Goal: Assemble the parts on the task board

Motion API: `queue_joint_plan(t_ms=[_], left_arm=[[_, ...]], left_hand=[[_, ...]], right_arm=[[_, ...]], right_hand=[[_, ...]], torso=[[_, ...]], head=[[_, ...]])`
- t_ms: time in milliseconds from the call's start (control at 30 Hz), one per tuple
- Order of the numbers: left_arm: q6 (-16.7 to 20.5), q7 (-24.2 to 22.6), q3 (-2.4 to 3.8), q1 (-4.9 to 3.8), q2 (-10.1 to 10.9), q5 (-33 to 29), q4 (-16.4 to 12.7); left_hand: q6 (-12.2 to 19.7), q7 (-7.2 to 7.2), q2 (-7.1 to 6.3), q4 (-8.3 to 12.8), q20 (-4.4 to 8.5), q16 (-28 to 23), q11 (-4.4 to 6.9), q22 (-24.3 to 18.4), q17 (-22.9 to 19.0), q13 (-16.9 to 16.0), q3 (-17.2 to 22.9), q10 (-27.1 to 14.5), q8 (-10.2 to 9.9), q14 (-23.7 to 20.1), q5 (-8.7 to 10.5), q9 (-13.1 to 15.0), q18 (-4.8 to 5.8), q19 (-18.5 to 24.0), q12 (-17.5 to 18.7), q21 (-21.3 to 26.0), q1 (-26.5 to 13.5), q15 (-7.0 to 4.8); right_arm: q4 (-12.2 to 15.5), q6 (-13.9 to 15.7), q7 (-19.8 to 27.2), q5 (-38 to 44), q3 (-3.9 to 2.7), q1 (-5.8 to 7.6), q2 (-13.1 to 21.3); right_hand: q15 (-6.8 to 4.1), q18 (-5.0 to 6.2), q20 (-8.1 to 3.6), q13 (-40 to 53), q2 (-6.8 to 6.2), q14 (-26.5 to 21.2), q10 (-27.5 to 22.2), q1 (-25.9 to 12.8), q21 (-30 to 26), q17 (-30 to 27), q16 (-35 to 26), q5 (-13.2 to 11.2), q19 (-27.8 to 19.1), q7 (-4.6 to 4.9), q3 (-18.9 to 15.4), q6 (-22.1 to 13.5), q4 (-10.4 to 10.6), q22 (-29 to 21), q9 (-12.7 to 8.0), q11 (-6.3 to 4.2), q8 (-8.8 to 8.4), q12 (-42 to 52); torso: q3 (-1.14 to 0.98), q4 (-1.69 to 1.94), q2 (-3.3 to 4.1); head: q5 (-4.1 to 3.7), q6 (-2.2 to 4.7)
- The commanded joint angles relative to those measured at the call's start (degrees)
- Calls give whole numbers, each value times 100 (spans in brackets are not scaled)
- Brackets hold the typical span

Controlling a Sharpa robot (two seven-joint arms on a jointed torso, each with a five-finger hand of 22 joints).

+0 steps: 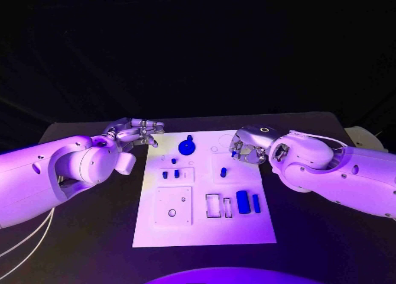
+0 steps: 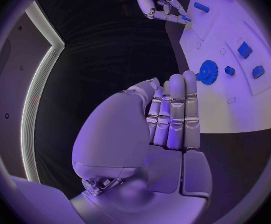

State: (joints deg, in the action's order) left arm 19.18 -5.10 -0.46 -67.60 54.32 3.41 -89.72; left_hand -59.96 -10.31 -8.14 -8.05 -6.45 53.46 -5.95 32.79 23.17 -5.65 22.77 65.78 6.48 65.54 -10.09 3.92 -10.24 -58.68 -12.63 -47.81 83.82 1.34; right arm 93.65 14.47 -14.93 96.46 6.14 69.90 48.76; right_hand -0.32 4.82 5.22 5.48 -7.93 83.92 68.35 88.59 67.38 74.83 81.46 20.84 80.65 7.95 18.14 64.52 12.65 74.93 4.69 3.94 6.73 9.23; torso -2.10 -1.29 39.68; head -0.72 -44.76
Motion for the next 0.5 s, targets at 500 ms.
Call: queue_joint_plan(t_ms=[500], left_arm=[[-131,-38,5,-5,-87,49,14]], left_hand=[[49,-12,45,32,-22,-35,-9,-14,-12,3,-2,-55,-30,-35,-14,-1,-29,-9,-9,47,25,23]], right_arm=[[1149,203,63,-144,-22,-2,15]], right_hand=[[-31,-39,5,-2,-6,313,73,-92,57,20,26,-36,52,-18,77,61,-33,592,-2,-6,12,-22]], torso=[[-2,10,-4]], head=[[316,-18]])
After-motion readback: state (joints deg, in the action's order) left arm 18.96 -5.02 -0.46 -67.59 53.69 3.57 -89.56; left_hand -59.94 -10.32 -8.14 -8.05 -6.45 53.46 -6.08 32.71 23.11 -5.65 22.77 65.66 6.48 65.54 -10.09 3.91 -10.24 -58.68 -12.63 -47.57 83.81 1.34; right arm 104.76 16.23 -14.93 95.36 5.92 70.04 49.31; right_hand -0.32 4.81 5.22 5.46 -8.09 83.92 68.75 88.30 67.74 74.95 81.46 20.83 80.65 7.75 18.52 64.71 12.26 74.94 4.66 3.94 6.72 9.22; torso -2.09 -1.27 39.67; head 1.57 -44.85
